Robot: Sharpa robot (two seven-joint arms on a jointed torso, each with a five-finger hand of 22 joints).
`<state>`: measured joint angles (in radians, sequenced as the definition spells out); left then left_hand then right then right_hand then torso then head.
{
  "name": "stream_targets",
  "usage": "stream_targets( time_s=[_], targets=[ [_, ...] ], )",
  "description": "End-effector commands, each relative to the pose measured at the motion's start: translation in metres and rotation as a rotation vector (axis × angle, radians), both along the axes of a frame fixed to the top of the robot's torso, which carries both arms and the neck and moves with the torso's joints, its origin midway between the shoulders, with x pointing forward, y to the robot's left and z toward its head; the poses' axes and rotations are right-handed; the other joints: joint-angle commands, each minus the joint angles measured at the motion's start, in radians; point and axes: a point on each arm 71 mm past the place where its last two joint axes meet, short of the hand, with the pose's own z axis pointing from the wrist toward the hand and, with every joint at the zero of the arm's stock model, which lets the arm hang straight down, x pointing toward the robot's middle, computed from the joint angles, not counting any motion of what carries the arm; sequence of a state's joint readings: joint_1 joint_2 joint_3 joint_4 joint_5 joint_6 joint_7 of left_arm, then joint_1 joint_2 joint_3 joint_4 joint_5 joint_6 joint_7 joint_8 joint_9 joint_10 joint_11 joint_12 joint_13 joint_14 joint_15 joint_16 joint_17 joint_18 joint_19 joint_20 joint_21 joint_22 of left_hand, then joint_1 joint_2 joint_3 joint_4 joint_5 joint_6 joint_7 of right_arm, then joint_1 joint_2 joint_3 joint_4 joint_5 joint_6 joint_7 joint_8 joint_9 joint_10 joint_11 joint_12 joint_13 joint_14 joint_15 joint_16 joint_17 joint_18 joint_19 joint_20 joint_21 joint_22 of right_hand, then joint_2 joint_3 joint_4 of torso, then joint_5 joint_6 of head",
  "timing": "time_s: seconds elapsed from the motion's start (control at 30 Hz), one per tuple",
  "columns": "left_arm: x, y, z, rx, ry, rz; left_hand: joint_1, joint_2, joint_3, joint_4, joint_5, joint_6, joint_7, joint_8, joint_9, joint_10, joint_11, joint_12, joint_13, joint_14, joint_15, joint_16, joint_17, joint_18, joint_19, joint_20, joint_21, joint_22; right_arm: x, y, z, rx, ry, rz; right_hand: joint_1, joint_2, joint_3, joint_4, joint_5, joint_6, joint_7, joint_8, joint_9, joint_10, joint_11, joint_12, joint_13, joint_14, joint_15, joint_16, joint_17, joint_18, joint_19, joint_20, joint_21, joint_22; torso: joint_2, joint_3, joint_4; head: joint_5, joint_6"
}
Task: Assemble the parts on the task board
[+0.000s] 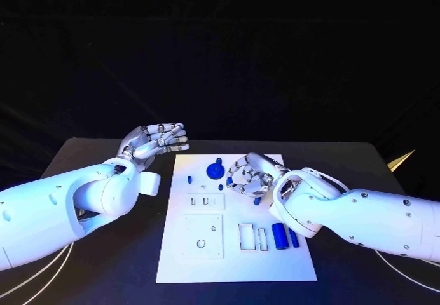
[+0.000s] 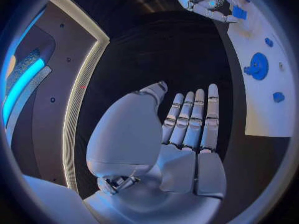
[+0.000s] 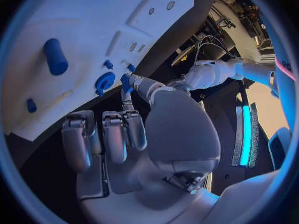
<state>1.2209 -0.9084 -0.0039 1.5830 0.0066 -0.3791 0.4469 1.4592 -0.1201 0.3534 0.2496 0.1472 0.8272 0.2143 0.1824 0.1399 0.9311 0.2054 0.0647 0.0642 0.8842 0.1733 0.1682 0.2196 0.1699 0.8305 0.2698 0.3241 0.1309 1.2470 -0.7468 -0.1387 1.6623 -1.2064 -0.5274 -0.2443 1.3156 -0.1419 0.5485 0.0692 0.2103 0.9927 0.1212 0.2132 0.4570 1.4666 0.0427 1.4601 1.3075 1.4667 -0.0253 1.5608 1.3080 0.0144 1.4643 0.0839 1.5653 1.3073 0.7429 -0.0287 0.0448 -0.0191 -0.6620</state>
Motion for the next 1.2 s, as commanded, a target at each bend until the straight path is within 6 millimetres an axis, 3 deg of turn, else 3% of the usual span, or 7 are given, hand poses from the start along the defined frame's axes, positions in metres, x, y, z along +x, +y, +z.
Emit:
stream_targets(
  time_s=[0.03,0.43,1.2],
  targets=[
    [0.000,-0.003,0.001,-0.010,-0.005,-0.020,-0.004,-0.006,0.004,0.000,-0.004,-0.006,0.030,-0.003,-0.002,-0.008,0.001,-0.003,-0.001,-0.005,-0.001,-0.006,0.001,0.011,-0.004,0.001,0.006,-0.001,-0.003,0.009,-0.004,-0.061,0.005,-0.015,-0.009,0.000,0.001,0.000,-0.007,-0.008,-0.002,0.055,0.051,0.005,-0.004,-0.006,0.153,0.096,-0.004,-0.001,0.229,-0.014,0.106,-0.006,0.006,0.263,-0.002,-0.0018,-0.0002,0.008,-0.007],
    [0.000,-0.006,0.001,-0.010,-0.002,-0.024,-0.005,-0.006,0.004,0.000,-0.004,-0.007,0.031,-0.004,-0.002,-0.009,0.002,-0.003,-0.001,-0.006,-0.001,-0.007,0.002,0.011,-0.005,0.002,0.007,-0.001,-0.012,0.043,-0.022,-0.098,-0.006,0.009,-0.013,-0.002,0.000,0.000,-0.009,-0.008,-0.003,0.056,0.052,0.005,-0.004,-0.006,0.154,0.097,-0.004,-0.001,0.229,-0.014,0.106,-0.006,0.006,0.263,0.000,-0.0013,-0.0002,0.012,-0.009],
    [-0.001,-0.006,0.001,-0.010,-0.001,-0.026,-0.006,-0.006,0.005,0.000,-0.004,-0.007,0.031,-0.004,-0.002,-0.009,0.002,-0.002,-0.001,-0.006,-0.001,-0.007,0.002,0.011,-0.005,0.002,0.007,-0.001,-0.017,0.060,-0.038,-0.135,-0.014,0.029,-0.031,-0.016,-0.006,0.002,-0.011,-0.013,-0.002,0.059,0.053,0.006,-0.004,-0.006,0.154,0.097,-0.004,0.000,0.232,-0.014,0.106,-0.007,0.006,0.263,0.001,-0.0002,-0.0008,0.021,-0.021]
  ],
)
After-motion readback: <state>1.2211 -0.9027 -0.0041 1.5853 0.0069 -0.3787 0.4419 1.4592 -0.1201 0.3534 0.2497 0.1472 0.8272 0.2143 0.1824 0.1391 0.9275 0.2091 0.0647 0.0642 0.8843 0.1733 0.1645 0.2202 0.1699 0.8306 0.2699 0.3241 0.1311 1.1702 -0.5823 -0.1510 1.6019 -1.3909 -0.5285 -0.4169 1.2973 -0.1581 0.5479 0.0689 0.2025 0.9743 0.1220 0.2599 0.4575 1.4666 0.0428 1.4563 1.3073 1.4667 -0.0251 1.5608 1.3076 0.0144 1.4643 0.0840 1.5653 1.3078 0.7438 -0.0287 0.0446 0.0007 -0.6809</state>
